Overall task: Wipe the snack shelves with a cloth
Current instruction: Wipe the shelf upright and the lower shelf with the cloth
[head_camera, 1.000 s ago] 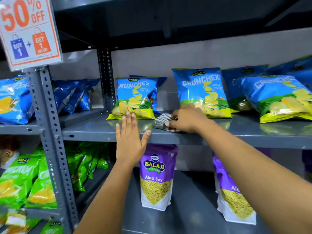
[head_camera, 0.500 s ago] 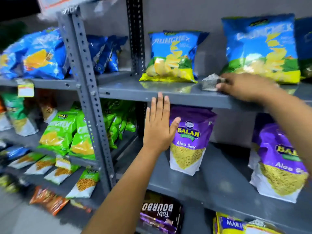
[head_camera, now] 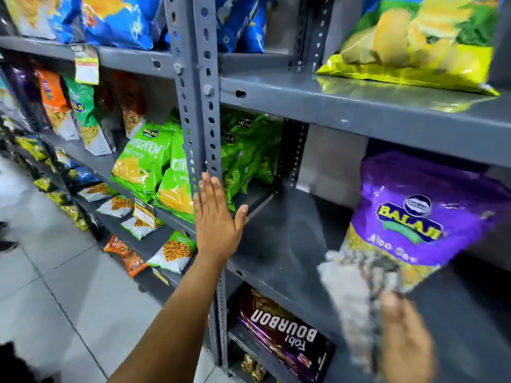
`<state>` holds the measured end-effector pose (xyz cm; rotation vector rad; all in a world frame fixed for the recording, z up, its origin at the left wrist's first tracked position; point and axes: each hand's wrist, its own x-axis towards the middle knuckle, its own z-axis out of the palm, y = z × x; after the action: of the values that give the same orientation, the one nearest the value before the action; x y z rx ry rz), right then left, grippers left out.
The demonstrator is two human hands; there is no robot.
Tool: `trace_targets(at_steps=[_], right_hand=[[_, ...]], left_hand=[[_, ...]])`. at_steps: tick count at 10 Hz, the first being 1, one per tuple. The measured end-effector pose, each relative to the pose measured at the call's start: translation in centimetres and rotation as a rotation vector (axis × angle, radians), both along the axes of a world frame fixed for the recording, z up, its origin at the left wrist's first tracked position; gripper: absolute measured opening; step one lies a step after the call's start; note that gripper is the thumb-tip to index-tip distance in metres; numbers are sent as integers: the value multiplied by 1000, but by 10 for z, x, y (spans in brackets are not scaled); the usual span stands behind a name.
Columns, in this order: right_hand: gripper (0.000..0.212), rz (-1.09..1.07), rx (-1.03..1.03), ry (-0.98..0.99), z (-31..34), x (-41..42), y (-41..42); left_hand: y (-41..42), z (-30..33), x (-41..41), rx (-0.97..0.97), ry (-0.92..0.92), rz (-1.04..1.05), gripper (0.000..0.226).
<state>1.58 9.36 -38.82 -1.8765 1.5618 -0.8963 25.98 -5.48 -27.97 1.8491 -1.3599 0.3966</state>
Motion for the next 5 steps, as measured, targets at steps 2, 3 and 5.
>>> trace_targets(at_steps=[2,3,5], right_hand=[[30,-124,-21,-352,105,58,-174],[40,-256,-115,20,98,80,-260],[36,-94,-13,468,29,88,-309]], left_hand=[[-34,-22,15,-188,-88,53,66],[-40,-27,16,-244,-130,50,61],[-48,-31,22,-354,-171,37,68]])
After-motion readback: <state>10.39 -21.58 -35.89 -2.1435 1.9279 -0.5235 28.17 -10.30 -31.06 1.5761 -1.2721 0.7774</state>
